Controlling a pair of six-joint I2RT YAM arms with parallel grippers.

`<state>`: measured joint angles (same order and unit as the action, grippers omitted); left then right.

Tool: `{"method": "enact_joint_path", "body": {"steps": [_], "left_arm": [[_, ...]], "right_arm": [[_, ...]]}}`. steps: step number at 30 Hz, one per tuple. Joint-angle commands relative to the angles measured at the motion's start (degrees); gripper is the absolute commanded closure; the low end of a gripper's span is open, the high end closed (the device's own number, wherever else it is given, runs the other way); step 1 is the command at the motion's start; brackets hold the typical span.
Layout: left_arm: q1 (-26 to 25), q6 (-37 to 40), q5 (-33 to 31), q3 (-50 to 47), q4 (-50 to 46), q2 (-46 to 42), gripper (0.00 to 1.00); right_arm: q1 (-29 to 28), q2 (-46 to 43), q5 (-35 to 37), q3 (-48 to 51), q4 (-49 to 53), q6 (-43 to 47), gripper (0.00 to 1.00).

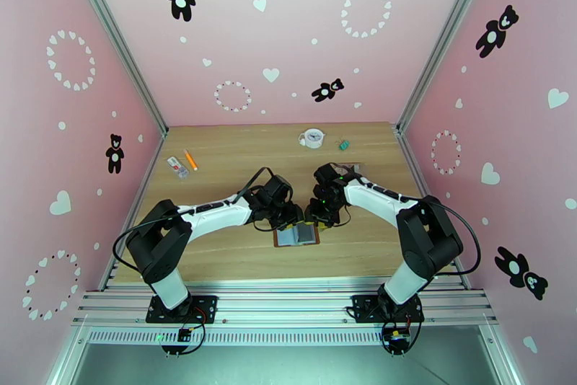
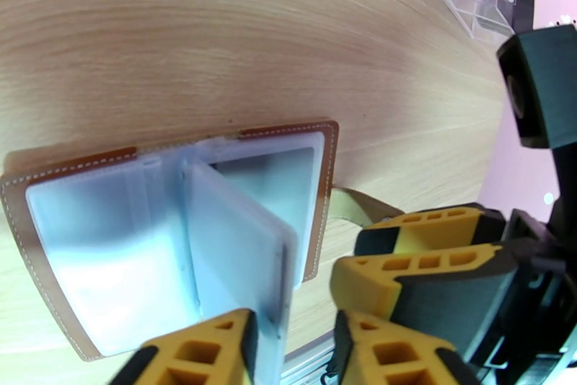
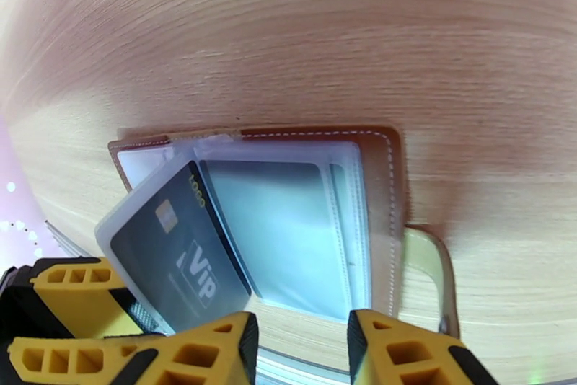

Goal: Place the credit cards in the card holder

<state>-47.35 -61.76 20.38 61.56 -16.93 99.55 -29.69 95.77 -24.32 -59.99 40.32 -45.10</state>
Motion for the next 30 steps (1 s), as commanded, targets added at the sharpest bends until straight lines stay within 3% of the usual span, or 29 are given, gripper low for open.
{"method": "enact_joint_path", "body": {"steps": [1,21,30], "left_arm": [[-0.4,-0.6,0.1,0.2,3.3,0.9,0.68],[-0.5,-0.3,-1.3,-3.2,3.0,-1.5,0.57],[0.0,1.3,-6.1,-6.4,-2.7,-8.0,0.48]], "right_arm": [[-0.5,-1.8,-5.8,0.6,-4.4,-2.0,0.62],[-0.2,-2.1,-5.9,1.3,-6.3,-4.0,0.57],[1.1,-2.0,2.3,-2.4,3.0,0.5,0.57]]}}
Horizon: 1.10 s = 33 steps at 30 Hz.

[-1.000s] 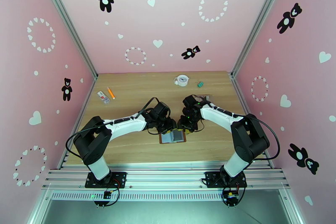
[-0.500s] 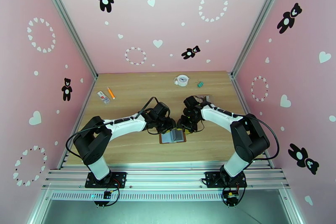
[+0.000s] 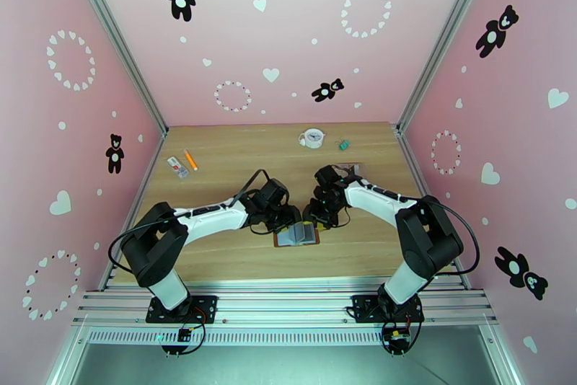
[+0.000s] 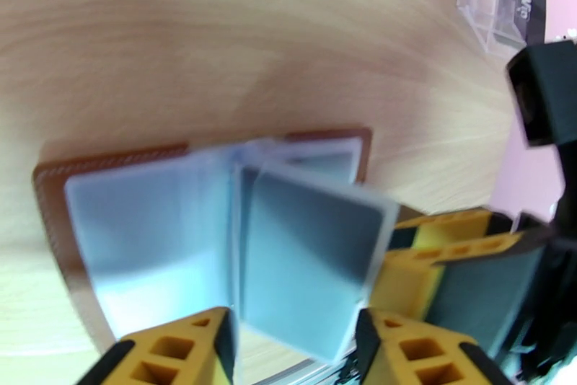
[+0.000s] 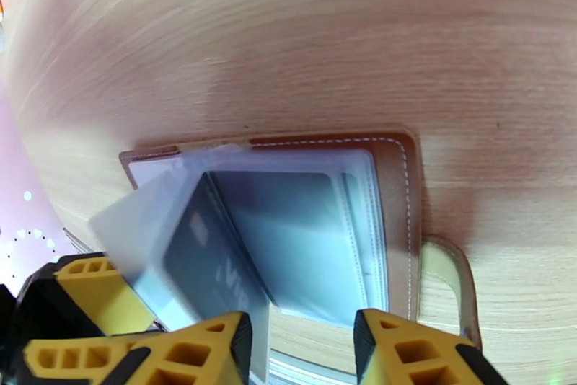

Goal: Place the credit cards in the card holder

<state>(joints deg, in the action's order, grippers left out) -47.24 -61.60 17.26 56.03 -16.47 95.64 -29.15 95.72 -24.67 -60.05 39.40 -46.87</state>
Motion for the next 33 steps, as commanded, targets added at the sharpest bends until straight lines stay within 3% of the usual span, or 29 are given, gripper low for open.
{"method": "enact_joint_path", "body": {"steps": [1,4,7,15,25,33], "left_arm": [[0.0,1.5,-4.7,-0.8,-5.4,-5.4,0.48],[0.4,2.3,-10.0,0.3,-12.9,-9.1,0.47],[1.2,2.9,-11.0,-0.2,-15.3,-11.7,0.47],[1.6,1.5,-6.5,-3.3,-11.0,-10.5,0.51],[1.5,3.7,-3.6,1.3,-11.3,-3.0,0.52],[1.3,3.8,-2.7,1.5,-11.3,-0.7,0.52]], "right_arm": [[1.0,-2.2,3.3,-2.6,4.5,2.9,0.57],[2.2,-2.7,4.7,-3.5,6.0,4.5,0.57],[2.9,-2.5,6.7,-5.4,7.9,7.0,0.57],[6.1,1.6,17.2,-15.7,14.9,15.6,0.57],[10.6,9.7,36.6,-28.8,22.5,21.1,0.57],[14.3,15.8,40.9,-35.8,24.4,23.9,0.57]]}}
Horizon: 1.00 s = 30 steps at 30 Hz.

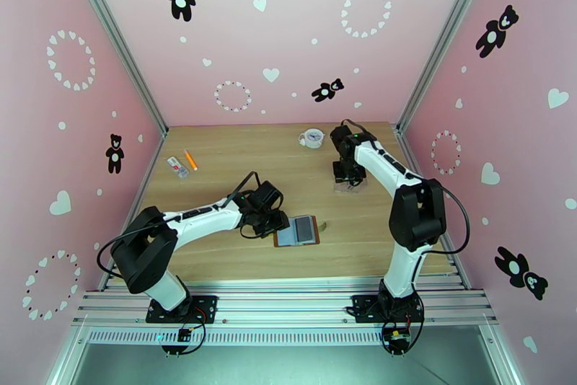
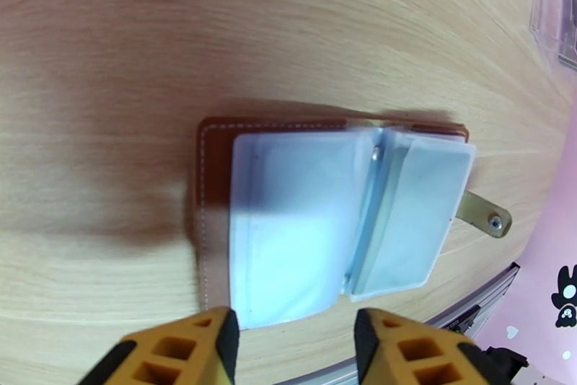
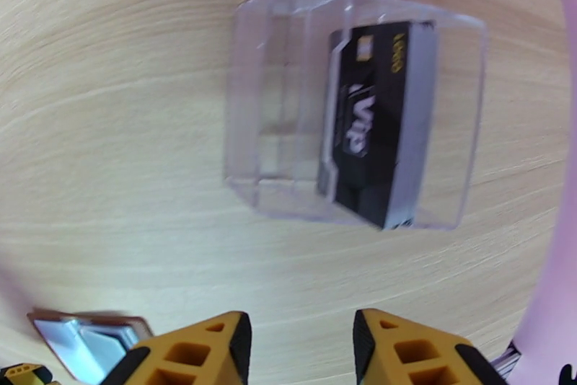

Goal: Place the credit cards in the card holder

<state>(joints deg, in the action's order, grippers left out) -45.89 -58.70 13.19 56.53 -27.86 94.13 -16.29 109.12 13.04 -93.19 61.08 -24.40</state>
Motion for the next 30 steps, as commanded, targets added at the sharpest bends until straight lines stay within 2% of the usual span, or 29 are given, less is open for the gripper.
{"method": "enact_joint_path", "body": {"steps": [1,16,30], "left_arm": [[-0.1,0.9,1.4,0.8,0.1,1.1,0.52],[-0.2,0.8,2.2,0.6,0.8,2.8,0.52],[-0.2,1.0,2.2,1.4,0.6,3.9,0.53]], "right_arm": [[1.9,3.4,3.1,-3.5,3.0,1.3,0.57],[4.4,13.6,4.2,-14.6,6.6,1.1,0.56],[5.7,18.2,5.3,-16.8,7.8,1.4,0.56]]}}
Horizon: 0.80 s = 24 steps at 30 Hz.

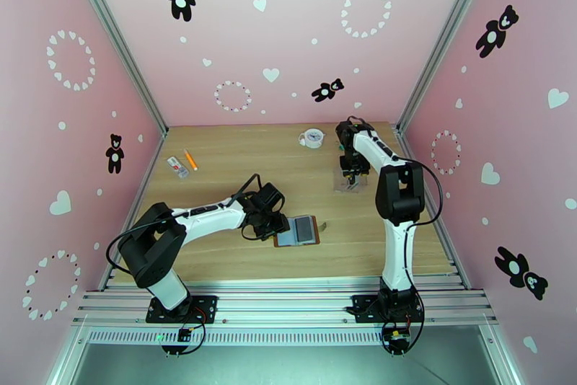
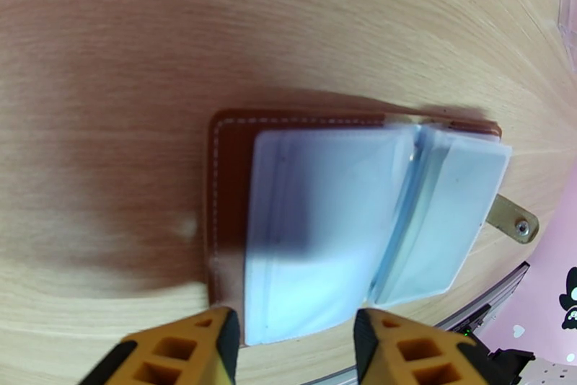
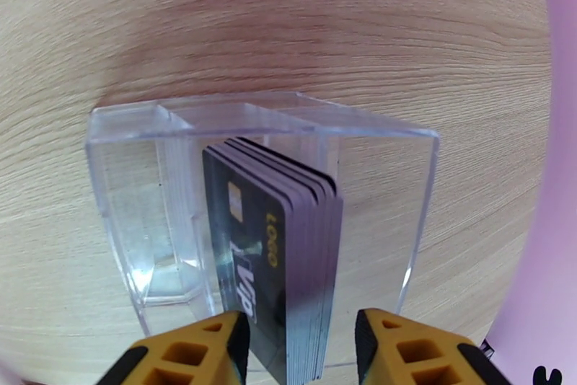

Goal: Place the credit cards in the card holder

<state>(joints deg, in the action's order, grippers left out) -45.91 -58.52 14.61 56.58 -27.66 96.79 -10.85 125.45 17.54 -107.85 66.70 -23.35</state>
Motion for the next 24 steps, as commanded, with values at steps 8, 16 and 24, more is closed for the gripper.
{"method": "enact_joint_path", "body": {"steps": [8,16,24], "left_arm": [[-0.1,1.2,0.5,2.5,-0.6,1.9,0.53],[-0.1,1.0,0.5,2.8,-0.2,2.8,0.53],[-0.1,0.9,0.4,3.3,0.0,3.2,0.53]], "right_arm": [[1.4,1.9,1.0,-3.3,2.7,-0.3,0.56],[1.8,0.4,1.4,-3.6,2.8,-0.9,0.58],[1.8,-0.6,1.7,-3.5,3.3,-1.2,0.65]]}}
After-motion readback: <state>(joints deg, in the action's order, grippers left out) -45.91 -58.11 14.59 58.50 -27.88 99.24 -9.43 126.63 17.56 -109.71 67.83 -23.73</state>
